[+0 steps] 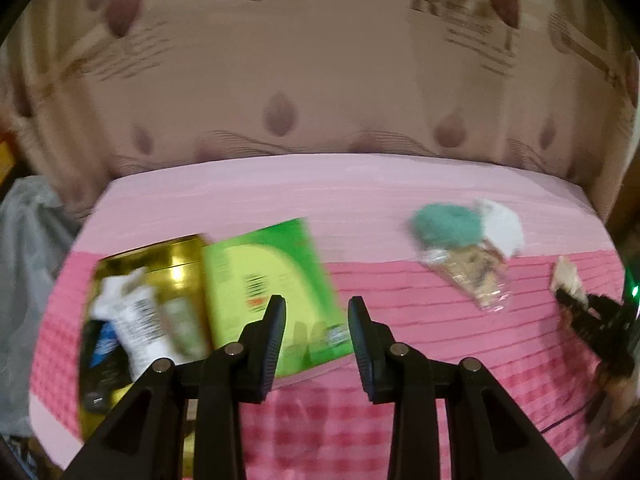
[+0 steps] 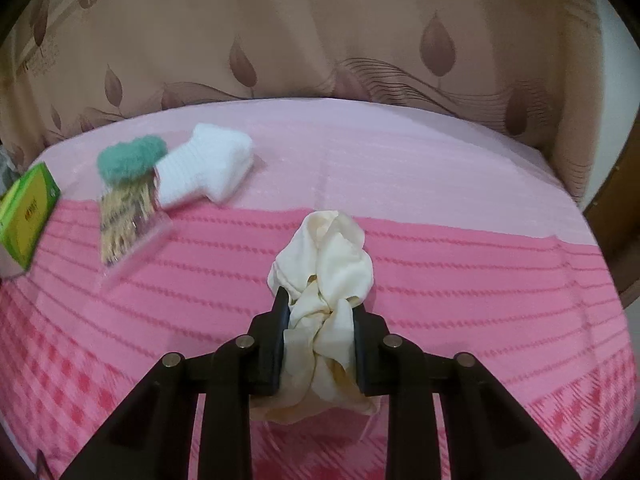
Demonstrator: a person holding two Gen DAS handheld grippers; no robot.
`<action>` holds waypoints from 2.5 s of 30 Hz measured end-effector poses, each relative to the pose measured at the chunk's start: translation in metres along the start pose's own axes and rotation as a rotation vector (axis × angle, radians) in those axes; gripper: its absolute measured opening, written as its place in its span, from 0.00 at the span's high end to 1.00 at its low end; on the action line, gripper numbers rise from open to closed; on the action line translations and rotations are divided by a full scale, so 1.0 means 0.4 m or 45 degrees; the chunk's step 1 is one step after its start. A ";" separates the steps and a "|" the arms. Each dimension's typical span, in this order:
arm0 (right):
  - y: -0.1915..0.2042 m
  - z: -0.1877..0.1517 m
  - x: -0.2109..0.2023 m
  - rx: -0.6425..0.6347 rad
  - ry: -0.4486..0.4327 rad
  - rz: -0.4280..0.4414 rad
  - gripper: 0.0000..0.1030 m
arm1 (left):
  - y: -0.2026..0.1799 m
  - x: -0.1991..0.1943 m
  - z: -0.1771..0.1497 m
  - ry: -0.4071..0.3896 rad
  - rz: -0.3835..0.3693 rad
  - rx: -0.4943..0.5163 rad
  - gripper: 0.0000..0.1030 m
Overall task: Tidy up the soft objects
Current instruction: 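Grasp the green pom-pom with the left tool while the right tool holds the scrunchie, then lower the green pom-pom into the gold tin and open the left tool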
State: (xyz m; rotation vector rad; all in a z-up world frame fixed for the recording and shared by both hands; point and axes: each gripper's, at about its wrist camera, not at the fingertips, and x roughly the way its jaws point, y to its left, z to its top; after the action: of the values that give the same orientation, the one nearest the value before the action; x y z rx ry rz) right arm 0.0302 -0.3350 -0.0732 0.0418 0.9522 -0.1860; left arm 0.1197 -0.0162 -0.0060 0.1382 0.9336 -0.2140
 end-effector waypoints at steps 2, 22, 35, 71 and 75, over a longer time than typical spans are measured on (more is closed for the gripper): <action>-0.007 -0.010 -0.005 0.006 -0.003 -0.010 0.77 | -0.036 0.023 0.017 0.016 -0.052 0.019 0.68; -0.012 -0.009 -0.001 0.076 0.006 0.056 0.75 | -0.238 0.304 0.205 0.214 -0.322 -0.037 0.53; -0.014 -0.010 0.003 0.081 0.006 0.070 0.73 | -0.232 0.443 0.188 0.334 -0.370 -0.153 0.80; -0.007 -0.012 0.001 0.060 0.009 0.045 0.73 | -0.121 -0.012 0.094 0.053 -0.212 0.023 0.84; -0.007 -0.012 0.001 0.059 0.010 0.043 0.73 | -0.070 -0.040 0.079 0.044 -0.183 -0.005 0.84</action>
State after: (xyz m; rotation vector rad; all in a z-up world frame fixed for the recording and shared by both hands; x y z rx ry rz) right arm 0.0261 -0.3374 -0.0763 0.1012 0.9541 -0.1763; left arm 0.1287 -0.0480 0.0248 0.0712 0.9791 -0.3432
